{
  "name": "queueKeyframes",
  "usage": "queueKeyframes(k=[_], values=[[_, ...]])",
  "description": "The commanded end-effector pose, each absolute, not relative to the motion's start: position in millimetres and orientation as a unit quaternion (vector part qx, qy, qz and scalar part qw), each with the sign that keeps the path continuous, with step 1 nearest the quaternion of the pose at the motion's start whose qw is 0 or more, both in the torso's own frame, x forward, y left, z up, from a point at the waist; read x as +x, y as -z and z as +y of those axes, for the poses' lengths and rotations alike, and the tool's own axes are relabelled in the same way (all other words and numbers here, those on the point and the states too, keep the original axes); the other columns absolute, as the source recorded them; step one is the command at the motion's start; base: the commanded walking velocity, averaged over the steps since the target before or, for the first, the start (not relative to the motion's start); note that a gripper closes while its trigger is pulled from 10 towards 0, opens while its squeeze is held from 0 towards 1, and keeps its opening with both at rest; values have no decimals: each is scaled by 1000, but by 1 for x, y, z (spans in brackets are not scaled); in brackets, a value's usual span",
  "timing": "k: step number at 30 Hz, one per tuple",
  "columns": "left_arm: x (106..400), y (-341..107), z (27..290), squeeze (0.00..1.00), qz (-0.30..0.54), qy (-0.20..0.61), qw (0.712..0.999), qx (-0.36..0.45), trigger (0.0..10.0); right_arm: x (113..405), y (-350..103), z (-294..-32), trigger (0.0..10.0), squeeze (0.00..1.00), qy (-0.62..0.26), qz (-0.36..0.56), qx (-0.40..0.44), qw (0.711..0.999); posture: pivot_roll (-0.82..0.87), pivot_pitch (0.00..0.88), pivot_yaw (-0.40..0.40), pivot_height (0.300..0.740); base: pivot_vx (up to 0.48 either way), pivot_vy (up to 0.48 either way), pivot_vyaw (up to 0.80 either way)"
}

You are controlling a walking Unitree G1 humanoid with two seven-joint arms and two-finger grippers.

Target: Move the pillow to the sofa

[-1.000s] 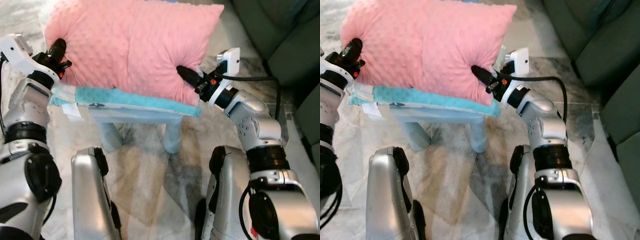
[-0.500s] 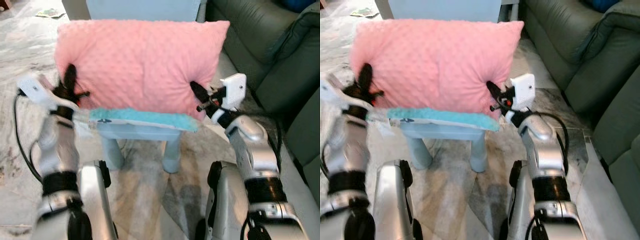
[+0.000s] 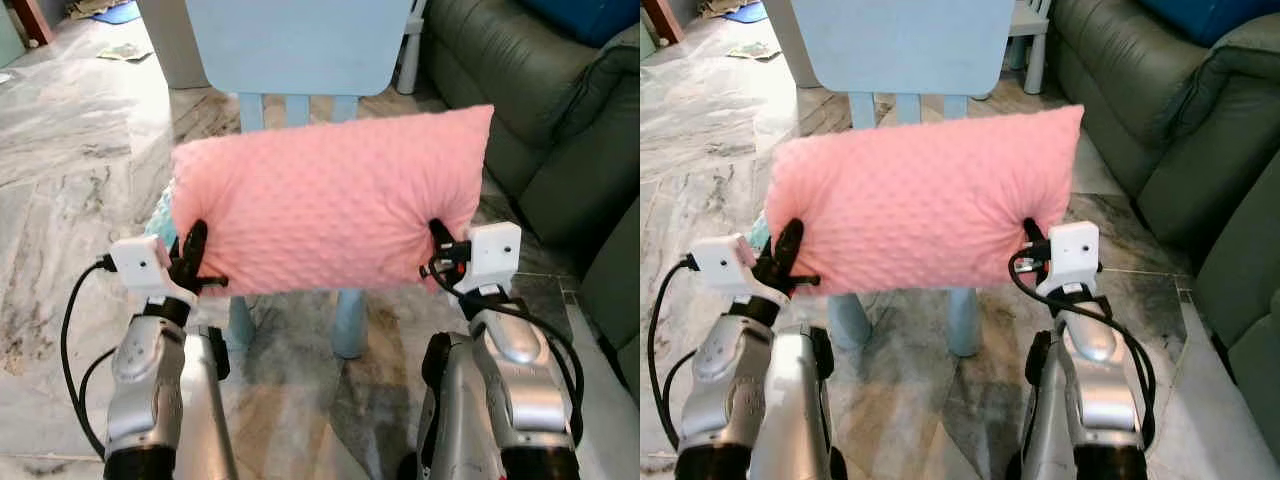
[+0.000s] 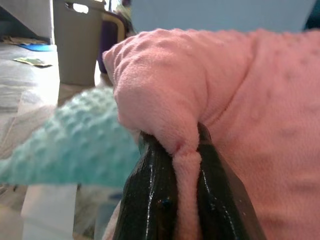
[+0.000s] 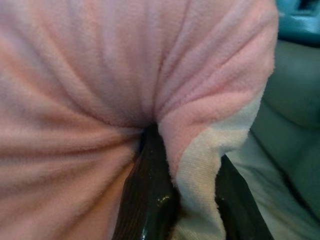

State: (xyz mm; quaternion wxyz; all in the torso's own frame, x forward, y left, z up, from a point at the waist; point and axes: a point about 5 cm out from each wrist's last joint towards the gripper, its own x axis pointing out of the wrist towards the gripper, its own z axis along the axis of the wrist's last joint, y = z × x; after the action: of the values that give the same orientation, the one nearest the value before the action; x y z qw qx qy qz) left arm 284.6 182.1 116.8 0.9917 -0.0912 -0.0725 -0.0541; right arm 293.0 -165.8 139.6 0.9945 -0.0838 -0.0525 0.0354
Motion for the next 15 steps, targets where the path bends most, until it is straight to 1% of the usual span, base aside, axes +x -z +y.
queueKeyframes(k=[1, 2, 3, 7, 9, 15], values=[[283, -120, 191, 0, -74, 40, 994, -63, 2039, 292, -148, -173, 4902, 0, 6, -63, -109, 992, -51, 0, 22, 343, 0, 0, 0], [283, -118, 194, 0, -67, 28, 996, -55, 8078, 292, -146, -174, 10000, 0, 9, -54, -115, 992, -51, 0, 23, 343, 0, 0, 0], [284, -118, 195, 0, -65, 25, 996, -52, 10000, 293, -146, -174, 10000, 0, 8, -52, -116, 992, -51, 0, 23, 343, 0, 0, 0], [286, -122, 197, 0, -68, 21, 996, -52, 10000, 295, -150, -173, 10000, 0, 13, -58, -129, 990, -47, 0, 21, 343, 0, 0, 0], [286, -126, 193, 0, -73, 27, 996, -44, 10000, 296, -151, -172, 10000, 0, 18, -51, -115, 992, -45, 0, 20, 343, 0, 0, 0], [287, -130, 186, 0, -77, 37, 995, -45, 10000, 297, -152, -173, 10000, 0, 23, -49, -106, 993, -45, 0, 22, 343, 0, 0, 0]])
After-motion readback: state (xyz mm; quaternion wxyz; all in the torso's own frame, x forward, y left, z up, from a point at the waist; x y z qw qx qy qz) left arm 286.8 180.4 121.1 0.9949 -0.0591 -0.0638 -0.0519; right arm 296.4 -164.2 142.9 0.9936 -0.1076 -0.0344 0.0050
